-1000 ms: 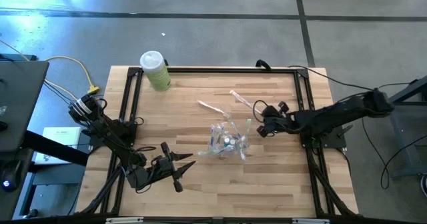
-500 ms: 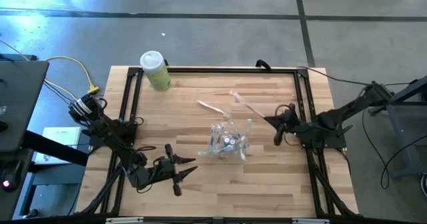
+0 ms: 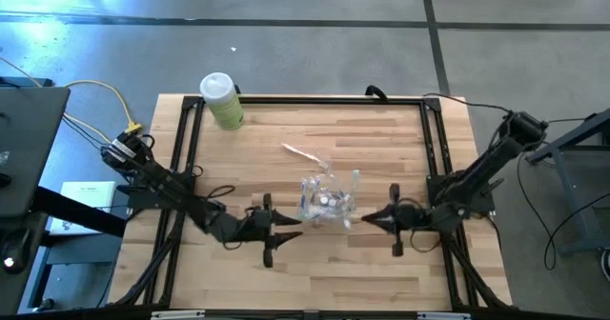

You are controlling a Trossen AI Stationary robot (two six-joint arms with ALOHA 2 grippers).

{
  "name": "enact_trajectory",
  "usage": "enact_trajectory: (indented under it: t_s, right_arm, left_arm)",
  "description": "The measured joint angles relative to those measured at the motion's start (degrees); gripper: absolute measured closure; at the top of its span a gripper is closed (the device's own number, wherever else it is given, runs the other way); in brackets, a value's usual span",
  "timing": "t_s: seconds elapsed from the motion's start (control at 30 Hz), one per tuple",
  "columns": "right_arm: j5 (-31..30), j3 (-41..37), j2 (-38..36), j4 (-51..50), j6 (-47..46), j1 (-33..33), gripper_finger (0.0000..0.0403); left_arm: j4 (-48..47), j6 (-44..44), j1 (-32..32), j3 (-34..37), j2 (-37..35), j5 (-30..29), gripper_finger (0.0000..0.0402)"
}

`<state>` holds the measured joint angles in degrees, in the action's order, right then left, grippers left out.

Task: Pick & Place toothbrushing station
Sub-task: Put the violet toothbrush into the transparent organizer

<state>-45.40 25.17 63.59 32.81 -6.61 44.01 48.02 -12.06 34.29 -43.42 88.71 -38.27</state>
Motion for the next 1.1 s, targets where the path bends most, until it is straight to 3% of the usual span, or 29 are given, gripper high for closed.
enact_trajectory:
  t_s: [0.2, 0.33, 0.7, 1.1]
  right_arm:
    - [4.0, 0.0, 11.4, 16.2, 7.9, -0.3, 0.0400]
    - [4.6, 0.0, 15.1, 21.3, 9.7, -0.8, 0.0400]
    - [14.0, 0.0, 18.0, 20.7, 3.7, -7.1, 0.0400]
    - [14.1, 0.0, 18.2, 18.4, 2.7, -9.0, 0.0400]
  left_arm:
    - [1.3, -0.4, -3.6, 0.0, 0.0, 11.1, 0.0276]
    - [1.7, 1.9, -4.2, 0.0, 0.0, 13.7, 0.0276]
    - [7.4, 8.5, -4.2, 0.0, 0.0, 13.7, 0.0276]
    - [16.4, 10.9, -5.3, 0.0, 4.0, 18.6, 0.0276]
